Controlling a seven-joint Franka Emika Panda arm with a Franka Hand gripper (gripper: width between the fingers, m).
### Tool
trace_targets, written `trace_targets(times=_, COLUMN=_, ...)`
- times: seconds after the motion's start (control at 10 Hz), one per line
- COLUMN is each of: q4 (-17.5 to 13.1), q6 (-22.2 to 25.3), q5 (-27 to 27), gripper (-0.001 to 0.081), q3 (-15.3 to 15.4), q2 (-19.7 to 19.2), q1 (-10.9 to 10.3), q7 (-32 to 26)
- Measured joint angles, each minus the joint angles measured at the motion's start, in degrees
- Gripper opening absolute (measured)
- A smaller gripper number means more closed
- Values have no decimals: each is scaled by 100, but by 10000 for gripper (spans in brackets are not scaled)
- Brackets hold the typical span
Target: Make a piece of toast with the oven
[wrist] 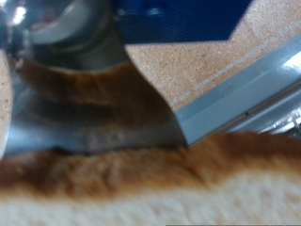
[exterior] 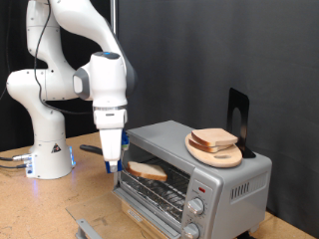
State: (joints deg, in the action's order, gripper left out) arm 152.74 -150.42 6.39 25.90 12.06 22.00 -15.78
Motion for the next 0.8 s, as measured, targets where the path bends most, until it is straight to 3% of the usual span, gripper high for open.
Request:
trace_targets(times=0.4, q4=68, q6=24, q5=-394, gripper=359, q3=63, q2=26, q1=90, q7=154)
trace_targets(times=0.8, q4=112, q6=109, q5=-451, gripper=359, q3=-5, q2=9, q1=227, q7=91)
